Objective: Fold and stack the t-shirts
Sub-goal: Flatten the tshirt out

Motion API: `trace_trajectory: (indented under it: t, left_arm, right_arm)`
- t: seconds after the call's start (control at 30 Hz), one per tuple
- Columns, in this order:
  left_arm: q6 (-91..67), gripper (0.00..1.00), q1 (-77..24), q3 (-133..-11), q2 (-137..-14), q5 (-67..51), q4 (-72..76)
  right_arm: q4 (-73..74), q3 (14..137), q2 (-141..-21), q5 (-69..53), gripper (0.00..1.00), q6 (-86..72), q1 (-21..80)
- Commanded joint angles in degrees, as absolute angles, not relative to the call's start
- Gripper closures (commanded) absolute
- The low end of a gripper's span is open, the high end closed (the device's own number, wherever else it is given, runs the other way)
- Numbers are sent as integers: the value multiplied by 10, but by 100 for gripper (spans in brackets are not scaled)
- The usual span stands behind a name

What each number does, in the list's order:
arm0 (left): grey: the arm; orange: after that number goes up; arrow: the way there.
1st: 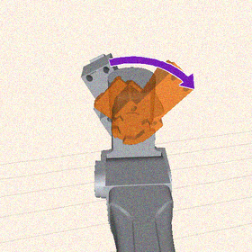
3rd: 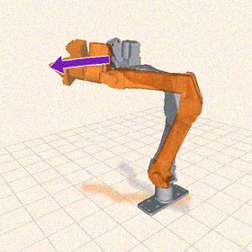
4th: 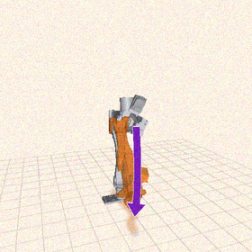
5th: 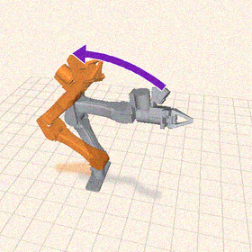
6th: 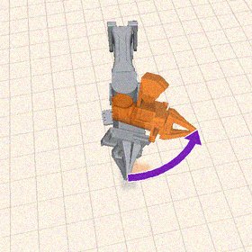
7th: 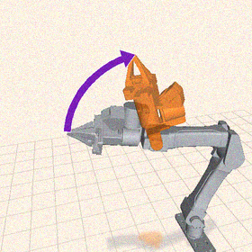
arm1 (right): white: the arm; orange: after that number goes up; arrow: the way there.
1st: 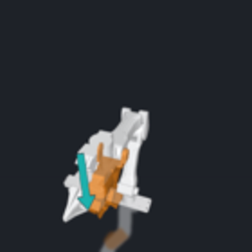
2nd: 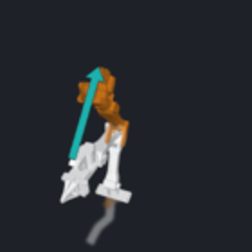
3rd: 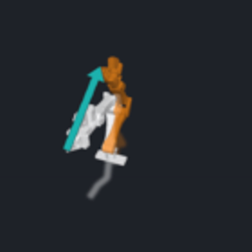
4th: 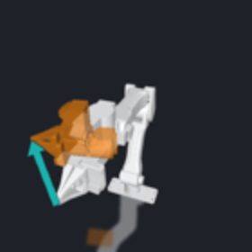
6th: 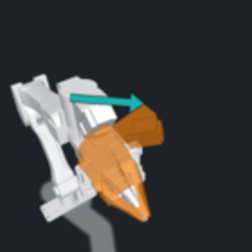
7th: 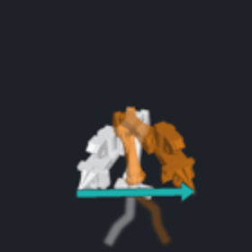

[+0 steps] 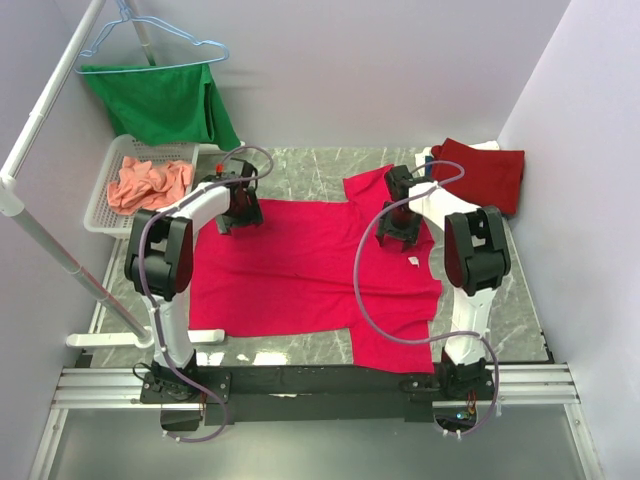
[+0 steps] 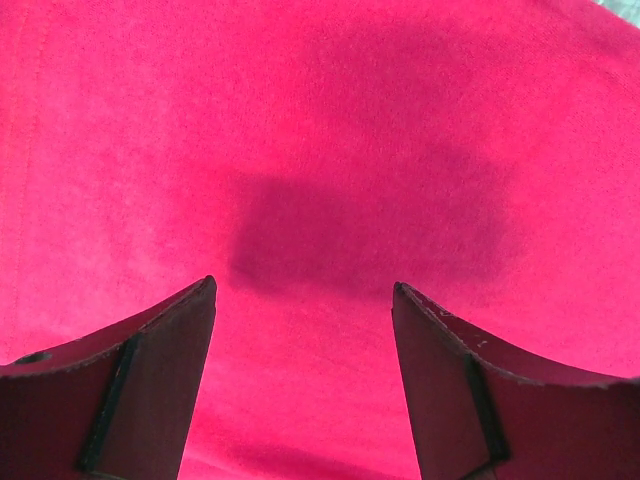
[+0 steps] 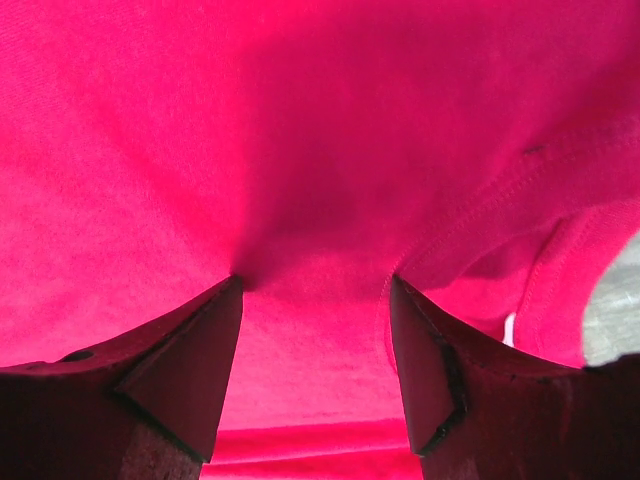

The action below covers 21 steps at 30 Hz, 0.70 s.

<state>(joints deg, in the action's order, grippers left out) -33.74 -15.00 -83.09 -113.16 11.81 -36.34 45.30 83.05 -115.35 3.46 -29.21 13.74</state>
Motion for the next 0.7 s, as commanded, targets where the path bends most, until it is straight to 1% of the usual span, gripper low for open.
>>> trace_trajectory:
  t: [0.0, 0.3, 0.67]
  left_arm:
    - [-352, 23, -148, -863, -1157, 116, -381]
    - [-382, 24, -144, -961, -1226, 117, -446]
    - [-382, 24, -122, -1149, -1348, 113, -492]
  right_arm:
    - [466, 874, -1198, 31, 33, -301, 140]
    - [520, 983, -1270, 27, 33, -301, 127]
    - [578, 1129, -1352, 27, 33, -292, 101]
